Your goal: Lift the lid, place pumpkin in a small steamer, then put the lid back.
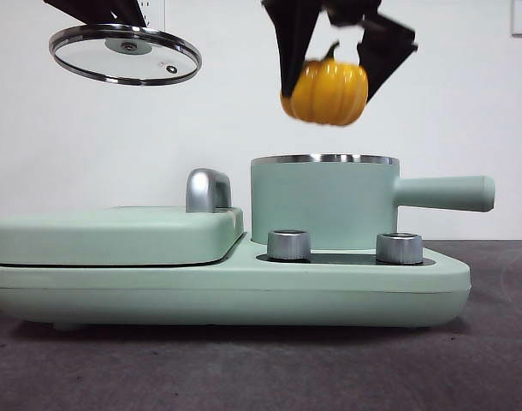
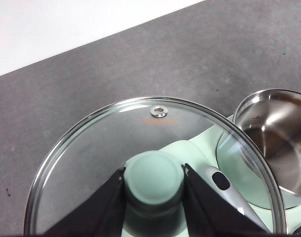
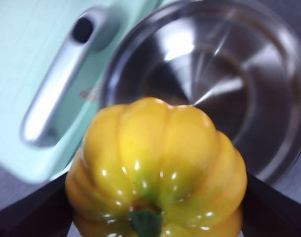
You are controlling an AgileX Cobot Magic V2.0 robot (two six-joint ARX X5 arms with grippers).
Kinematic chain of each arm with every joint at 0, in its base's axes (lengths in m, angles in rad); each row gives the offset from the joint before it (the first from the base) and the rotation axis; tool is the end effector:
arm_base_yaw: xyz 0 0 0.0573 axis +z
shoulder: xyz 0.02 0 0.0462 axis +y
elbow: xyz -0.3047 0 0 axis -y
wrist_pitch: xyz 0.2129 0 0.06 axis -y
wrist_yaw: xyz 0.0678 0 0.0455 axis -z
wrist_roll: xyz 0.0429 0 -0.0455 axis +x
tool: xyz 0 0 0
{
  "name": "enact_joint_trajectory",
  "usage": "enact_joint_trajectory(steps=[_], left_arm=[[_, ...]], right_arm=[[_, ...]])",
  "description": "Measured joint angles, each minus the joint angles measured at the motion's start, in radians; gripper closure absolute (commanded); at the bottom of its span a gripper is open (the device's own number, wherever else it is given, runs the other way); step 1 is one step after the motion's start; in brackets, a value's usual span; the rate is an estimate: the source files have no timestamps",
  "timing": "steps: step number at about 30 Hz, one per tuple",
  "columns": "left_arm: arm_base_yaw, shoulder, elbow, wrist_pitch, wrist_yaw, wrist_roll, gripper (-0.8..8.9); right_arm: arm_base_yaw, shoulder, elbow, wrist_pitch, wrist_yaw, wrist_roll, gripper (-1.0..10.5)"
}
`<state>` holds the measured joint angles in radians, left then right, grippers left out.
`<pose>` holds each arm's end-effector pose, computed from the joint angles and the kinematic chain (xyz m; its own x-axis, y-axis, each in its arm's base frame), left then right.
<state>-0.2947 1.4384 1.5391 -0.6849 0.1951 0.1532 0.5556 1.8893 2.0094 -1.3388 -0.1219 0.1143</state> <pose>0.2629 -0.0885 0.4260 0.7267 -0.4232 -0.5411 0.5151 0.8569 0.0216 0.3011 0.1931 0.3743 0.2267 0.2839 -0.9317 -0.4646 0.8723 0.1527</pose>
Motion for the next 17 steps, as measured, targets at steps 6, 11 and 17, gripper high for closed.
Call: enact_joint_trajectory(steps=[6,11,17], left_arm=[[0.000,0.000,0.000,0.000,0.000,0.000,7.60],[0.000,0.000,0.000,0.000,0.000,0.000,7.61],[0.000,0.000,0.000,0.000,0.000,0.000,7.60]], right_arm=[[-0.030,0.150,0.142,-0.003,0.012,-0.037,6.3],[-0.046,0.230,0.183,-0.003,0.018,-0.040,6.3],[-0.048,0.283,0.184,-0.003,0.046,-0.040,6.3]])
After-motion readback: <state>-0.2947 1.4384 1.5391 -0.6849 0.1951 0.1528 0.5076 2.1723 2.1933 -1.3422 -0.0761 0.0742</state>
